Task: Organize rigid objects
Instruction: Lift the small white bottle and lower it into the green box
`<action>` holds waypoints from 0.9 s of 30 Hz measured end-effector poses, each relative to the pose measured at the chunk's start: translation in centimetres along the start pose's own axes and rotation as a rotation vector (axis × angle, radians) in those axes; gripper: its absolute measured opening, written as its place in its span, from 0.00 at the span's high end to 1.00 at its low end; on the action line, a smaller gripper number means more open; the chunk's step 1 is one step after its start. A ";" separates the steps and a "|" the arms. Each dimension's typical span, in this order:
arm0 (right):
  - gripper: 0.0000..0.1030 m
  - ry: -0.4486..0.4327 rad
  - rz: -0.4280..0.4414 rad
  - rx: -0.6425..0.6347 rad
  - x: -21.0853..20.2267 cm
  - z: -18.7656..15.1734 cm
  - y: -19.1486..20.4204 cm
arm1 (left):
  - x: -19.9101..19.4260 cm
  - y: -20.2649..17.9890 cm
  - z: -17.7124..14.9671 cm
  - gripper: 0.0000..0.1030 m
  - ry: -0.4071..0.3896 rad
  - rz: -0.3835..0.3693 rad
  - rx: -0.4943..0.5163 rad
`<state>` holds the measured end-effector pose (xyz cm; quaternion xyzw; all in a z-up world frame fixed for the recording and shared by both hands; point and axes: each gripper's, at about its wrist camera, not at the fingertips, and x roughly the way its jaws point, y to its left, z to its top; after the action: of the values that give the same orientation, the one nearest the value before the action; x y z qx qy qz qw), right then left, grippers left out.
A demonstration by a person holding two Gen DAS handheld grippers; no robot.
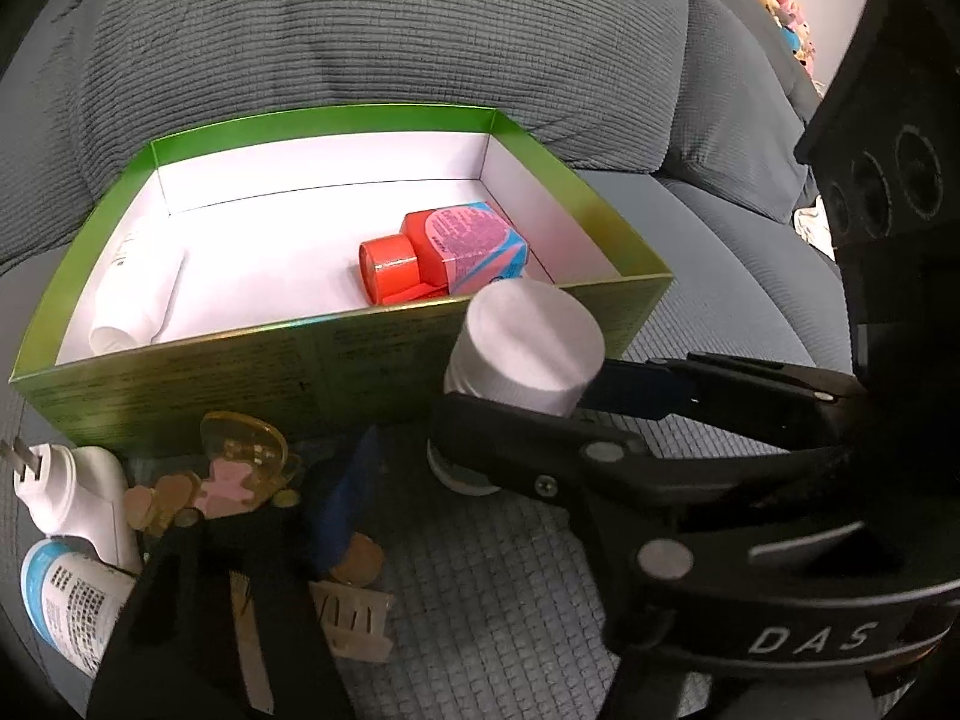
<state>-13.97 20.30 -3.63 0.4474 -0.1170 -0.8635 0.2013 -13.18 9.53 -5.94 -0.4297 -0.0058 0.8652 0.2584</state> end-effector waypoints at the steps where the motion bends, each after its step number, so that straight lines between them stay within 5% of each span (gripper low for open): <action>1: 0.51 -0.003 0.001 0.001 0.0 0.0 0.1 | 0.1 -0.1 0.0 0.52 0.004 -0.003 0.006; 7: 0.53 -0.016 0.012 -0.009 -0.4 -0.4 0.8 | -0.5 -0.6 -0.1 0.60 0.001 -0.008 0.022; 27: 0.53 -0.154 0.017 -0.083 -7.6 1.6 5.3 | -7.5 -2.3 3.2 0.59 -0.169 0.006 0.114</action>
<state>-10.07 19.03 4.82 0.3700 -0.1000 -0.8977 0.2176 -10.82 8.81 2.16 -0.3397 0.0230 0.8980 0.2787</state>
